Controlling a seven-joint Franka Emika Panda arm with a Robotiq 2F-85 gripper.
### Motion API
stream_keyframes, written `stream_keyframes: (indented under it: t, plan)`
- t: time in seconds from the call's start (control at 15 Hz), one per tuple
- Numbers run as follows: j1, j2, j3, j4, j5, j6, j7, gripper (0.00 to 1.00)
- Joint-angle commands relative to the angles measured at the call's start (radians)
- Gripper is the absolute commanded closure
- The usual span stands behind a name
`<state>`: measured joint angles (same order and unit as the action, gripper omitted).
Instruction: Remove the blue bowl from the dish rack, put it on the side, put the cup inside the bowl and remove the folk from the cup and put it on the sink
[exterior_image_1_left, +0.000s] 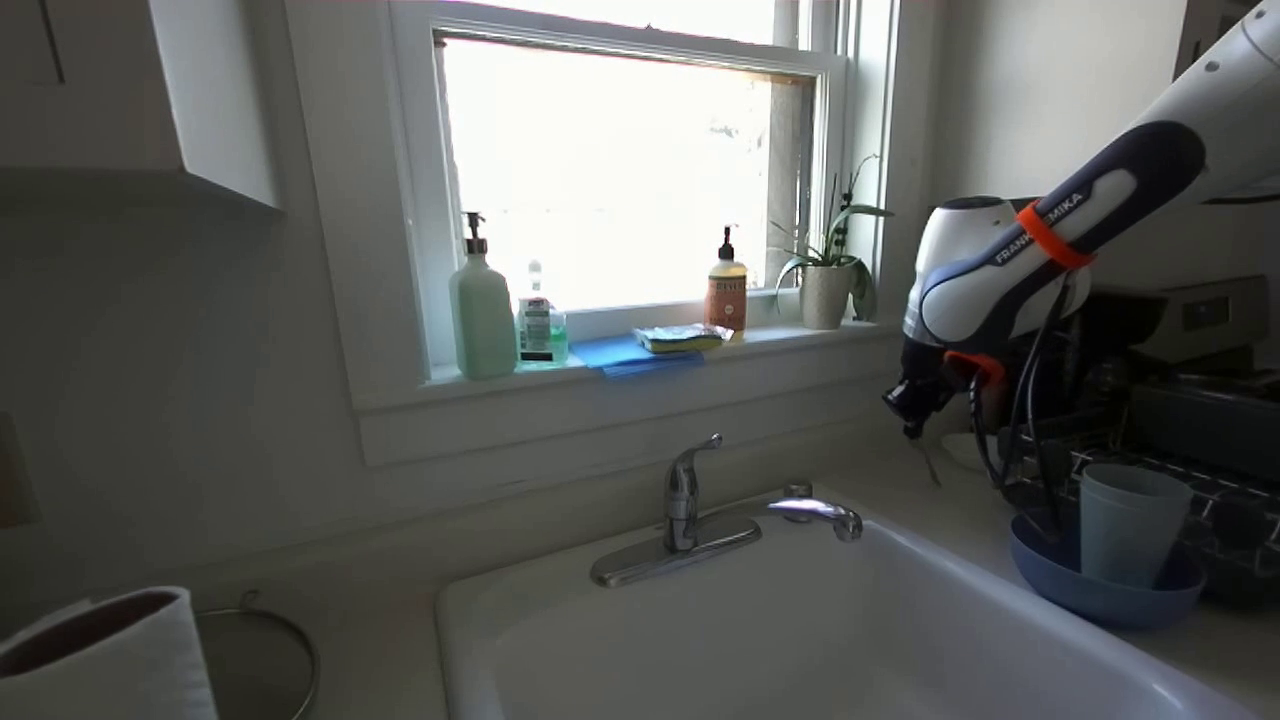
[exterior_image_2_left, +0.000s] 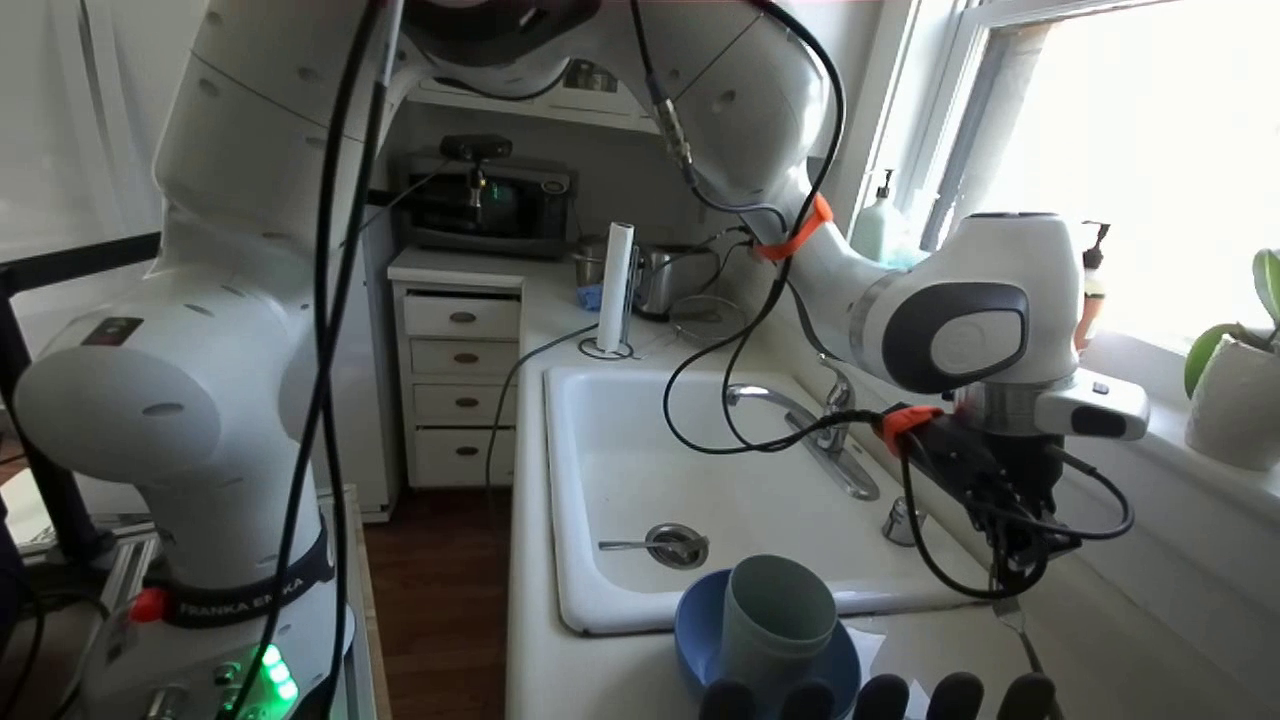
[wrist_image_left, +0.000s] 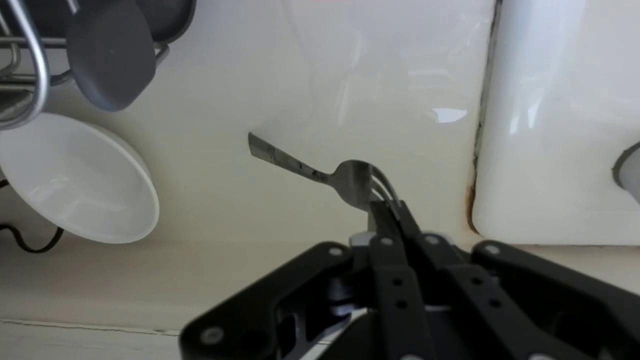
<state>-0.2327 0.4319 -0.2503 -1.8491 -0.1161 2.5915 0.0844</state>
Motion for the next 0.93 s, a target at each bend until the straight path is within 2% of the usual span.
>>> stream_keyframes:
  t: [0.0, 0.73, 0.87]
  plan:
    - [0.035, 0.076, -0.025, 0.063, -0.049, -0.034, 0.033, 0.99]
    - [0.059, 0.118, -0.004, 0.096, -0.066, -0.126, 0.016, 0.99]
    - [0.064, 0.122, -0.006, 0.096, -0.080, -0.129, 0.020, 0.89]
